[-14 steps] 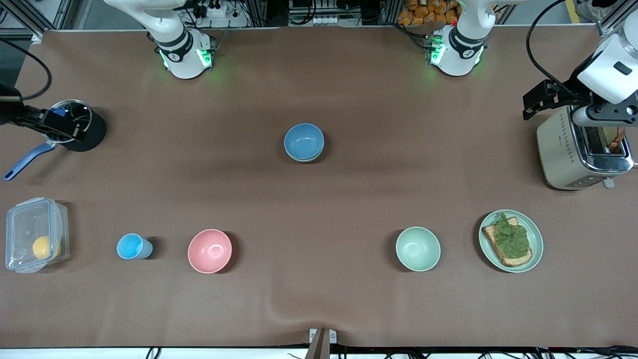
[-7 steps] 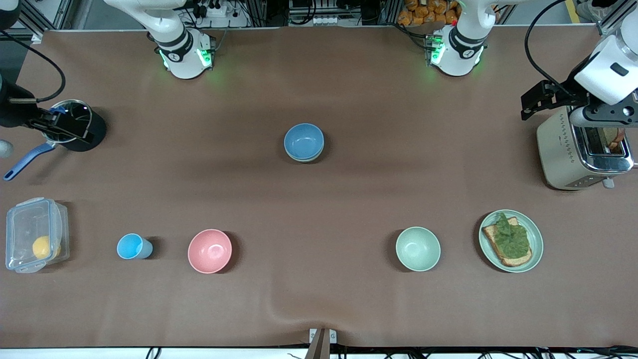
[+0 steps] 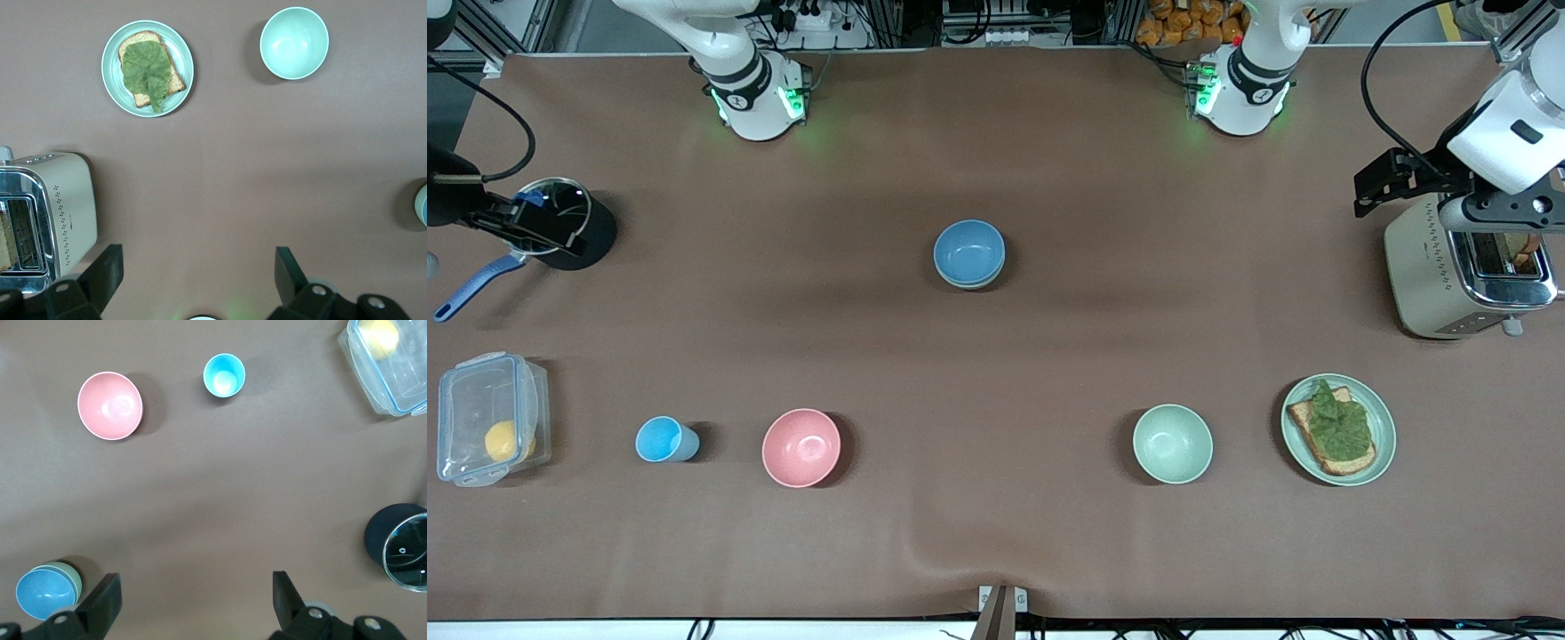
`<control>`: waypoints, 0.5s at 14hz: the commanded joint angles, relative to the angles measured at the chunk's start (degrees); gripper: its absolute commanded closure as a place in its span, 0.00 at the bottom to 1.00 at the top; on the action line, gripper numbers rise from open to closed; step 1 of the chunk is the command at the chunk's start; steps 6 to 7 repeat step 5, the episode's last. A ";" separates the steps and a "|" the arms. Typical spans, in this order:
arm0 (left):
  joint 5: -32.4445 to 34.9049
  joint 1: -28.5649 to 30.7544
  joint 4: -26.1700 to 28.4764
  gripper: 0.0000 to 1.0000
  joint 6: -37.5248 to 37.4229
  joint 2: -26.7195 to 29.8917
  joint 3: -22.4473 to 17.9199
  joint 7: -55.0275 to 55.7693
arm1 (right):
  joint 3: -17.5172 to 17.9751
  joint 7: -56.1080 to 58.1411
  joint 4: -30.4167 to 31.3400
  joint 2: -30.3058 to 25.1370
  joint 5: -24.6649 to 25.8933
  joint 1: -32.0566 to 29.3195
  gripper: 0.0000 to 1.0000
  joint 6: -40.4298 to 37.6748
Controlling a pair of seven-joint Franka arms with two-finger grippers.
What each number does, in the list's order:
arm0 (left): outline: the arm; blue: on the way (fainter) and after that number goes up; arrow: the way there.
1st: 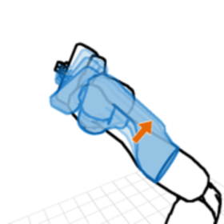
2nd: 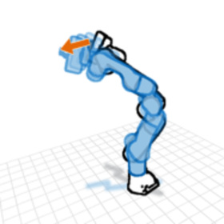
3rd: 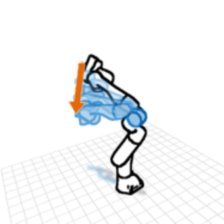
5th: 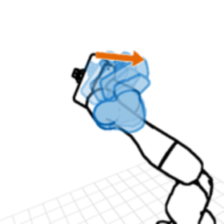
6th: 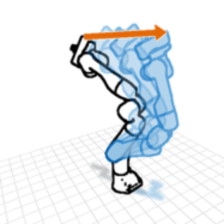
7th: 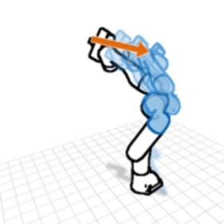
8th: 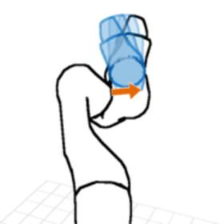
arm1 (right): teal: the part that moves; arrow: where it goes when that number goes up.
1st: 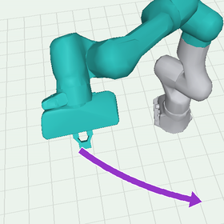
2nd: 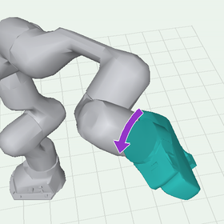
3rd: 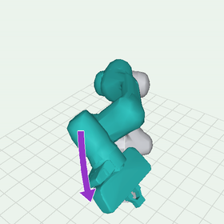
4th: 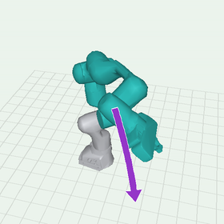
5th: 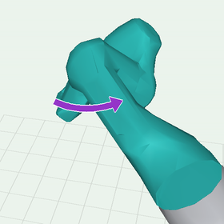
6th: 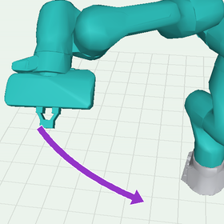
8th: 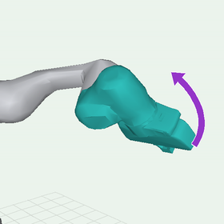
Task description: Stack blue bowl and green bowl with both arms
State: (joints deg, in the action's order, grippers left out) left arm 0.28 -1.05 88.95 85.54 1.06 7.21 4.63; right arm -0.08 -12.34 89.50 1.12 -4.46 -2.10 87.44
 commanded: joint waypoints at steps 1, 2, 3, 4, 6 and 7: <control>-1.25 0.26 -1.32 0.00 -1.16 -0.45 0.18 -0.76 | 1.22 0.57 1.20 -1.47 1.12 -1.24 0.00 0.45; -1.25 0.35 -1.32 0.00 -1.16 -0.45 0.18 -0.76 | 1.22 0.65 1.20 -1.47 1.20 -1.24 0.00 0.45; -1.25 0.35 -1.32 0.00 -1.16 -0.45 0.18 -0.76 | 1.31 0.65 1.11 -1.47 1.73 -1.24 0.00 0.45; -1.34 0.35 -1.32 0.00 -1.16 -0.54 0.18 -0.76 | 1.57 0.65 1.11 -1.47 2.60 -1.15 0.00 0.45; -1.77 0.35 -1.23 0.00 -1.25 -0.54 0.18 -0.76 | 1.57 0.74 1.11 -1.38 2.79 -1.24 0.00 0.45; -1.77 0.35 -1.23 0.00 -1.25 -0.54 0.18 -0.76 | 1.57 0.74 1.11 -1.38 2.79 -1.24 0.00 0.45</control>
